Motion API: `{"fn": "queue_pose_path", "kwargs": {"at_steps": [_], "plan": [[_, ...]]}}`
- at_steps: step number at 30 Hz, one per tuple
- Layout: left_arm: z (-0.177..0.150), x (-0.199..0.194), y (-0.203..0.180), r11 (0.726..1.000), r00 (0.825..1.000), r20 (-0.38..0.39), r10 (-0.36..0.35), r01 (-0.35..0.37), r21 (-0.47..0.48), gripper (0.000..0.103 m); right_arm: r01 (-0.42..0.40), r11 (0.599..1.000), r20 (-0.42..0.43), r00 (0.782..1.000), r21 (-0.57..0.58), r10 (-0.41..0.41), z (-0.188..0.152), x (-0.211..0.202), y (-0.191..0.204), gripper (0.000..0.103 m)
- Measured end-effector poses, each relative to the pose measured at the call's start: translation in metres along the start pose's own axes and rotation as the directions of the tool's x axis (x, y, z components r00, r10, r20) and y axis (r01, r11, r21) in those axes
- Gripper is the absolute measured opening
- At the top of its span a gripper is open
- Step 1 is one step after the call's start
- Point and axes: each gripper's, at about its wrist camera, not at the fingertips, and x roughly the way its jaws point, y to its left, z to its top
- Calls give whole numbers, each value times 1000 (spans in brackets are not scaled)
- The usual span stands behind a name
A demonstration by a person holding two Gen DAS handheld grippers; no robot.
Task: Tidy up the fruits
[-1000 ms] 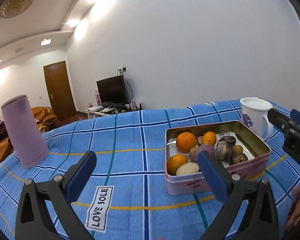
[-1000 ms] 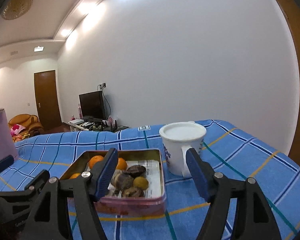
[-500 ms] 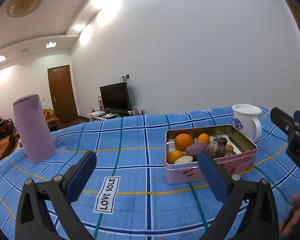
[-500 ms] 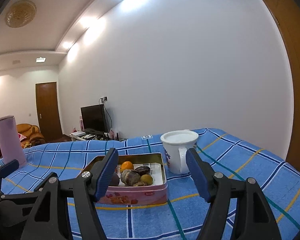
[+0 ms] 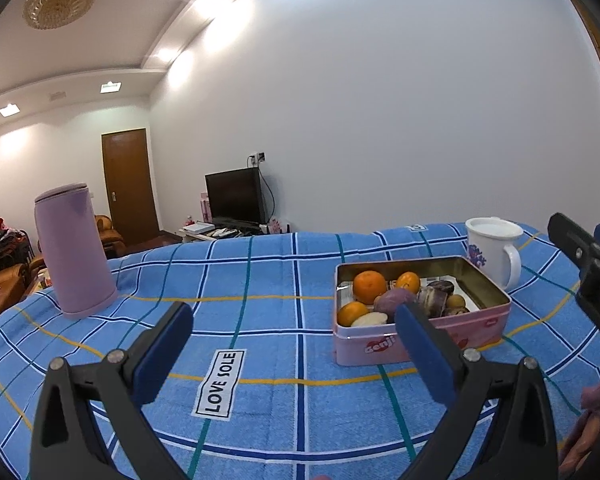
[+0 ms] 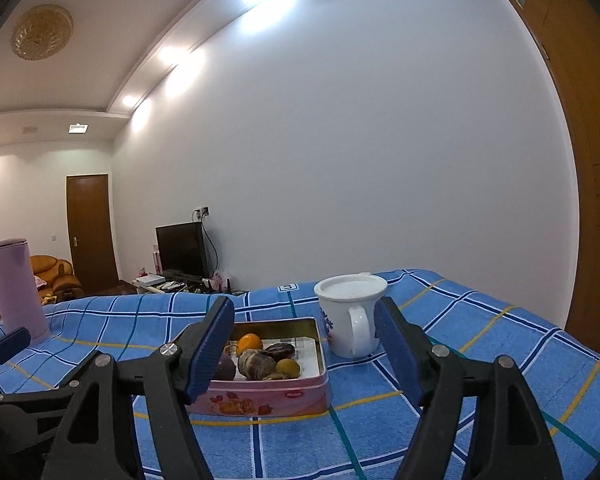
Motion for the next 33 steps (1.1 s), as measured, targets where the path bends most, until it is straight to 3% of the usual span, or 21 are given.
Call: {"fn": "queue_pose_path", "kwargs": {"at_steps": [33], "plan": [[0,1,0,1000,1000,-12,3,-3,6,103,-5,1000,-10,1000,6,6,1,1,-1,75]]}}
